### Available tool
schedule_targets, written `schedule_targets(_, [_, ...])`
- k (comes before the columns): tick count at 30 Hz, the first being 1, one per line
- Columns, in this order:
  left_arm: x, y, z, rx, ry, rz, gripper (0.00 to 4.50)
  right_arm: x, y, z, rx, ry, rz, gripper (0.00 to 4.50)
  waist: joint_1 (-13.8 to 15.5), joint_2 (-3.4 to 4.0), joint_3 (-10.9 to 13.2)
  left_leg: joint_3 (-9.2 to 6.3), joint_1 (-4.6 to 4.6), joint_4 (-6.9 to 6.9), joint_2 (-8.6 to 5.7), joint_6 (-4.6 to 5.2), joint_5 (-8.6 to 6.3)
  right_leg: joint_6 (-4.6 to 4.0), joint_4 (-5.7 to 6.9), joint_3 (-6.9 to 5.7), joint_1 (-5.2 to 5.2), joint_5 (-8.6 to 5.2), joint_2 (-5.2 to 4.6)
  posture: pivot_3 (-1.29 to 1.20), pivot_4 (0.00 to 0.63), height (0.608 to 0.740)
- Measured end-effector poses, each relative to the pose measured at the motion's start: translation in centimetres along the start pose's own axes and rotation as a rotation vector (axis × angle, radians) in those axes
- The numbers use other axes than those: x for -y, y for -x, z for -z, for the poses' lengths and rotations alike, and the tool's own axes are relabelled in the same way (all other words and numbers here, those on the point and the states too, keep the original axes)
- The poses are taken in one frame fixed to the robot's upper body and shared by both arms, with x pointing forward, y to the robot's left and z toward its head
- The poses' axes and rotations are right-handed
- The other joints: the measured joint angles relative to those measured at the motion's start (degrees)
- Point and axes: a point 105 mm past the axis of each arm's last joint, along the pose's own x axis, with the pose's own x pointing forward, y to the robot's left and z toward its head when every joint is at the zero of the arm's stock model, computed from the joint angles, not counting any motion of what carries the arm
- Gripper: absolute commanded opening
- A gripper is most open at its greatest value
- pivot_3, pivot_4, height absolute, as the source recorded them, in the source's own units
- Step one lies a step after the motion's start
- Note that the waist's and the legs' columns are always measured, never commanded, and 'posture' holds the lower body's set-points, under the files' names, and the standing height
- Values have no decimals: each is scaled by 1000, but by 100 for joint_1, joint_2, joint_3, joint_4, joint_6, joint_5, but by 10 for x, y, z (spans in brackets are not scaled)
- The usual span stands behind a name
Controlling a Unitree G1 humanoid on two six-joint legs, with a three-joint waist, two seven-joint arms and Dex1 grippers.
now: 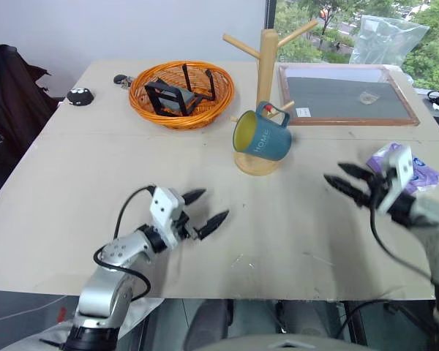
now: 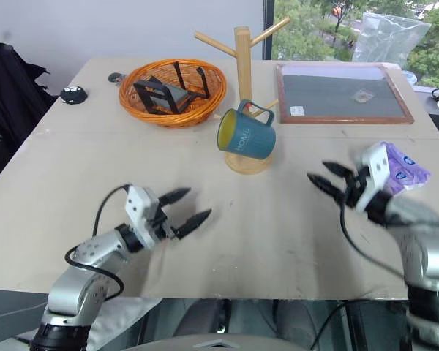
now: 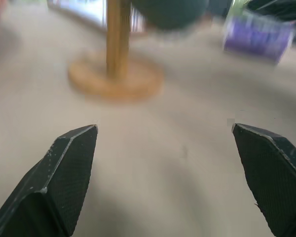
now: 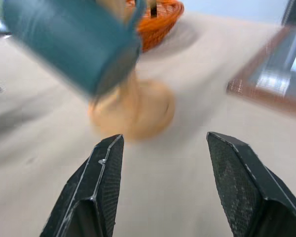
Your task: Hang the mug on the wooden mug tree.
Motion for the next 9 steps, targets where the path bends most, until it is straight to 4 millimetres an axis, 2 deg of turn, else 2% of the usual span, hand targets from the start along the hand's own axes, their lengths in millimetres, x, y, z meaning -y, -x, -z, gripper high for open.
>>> schedule_targets(1, [2,1,5,-22,-1,4,4500,-1,4,5,-1,-4,3,2635,-8,7,6,12,3,0,8,0,0,2,1,12,-1,1,-1,0,150,740])
schedule_targets(2, [7,3,10,-43,-10,6,4500,-1,14,19,-8,20,22,3054,-2,5,4,23,25,2,10,2,-1,2,3,19,18,1,-3,0,150,740])
schedule_targets(4, [8,5,12,-51,-9,2,4500,0,23,30,-22,37,35,3497,-5,6,3,32,39,4,17,2,-1,2,3,23,29,1,-2,0,150,740])
schedule_targets(6, [10,6,14,-50,-8,0,4500,-1,29,39,-2,44,47,4465,-4,-2,-3,30,49,3,26,2,-1,0,4,21,30,0,5,0,150,740])
schedule_targets(9, [11,7,15,-49,-19,-3,4500,-1,37,52,3,72,57,4465,0,1,-5,33,49,1,25,1,-2,0,5,24,29,0,4,0,150,740])
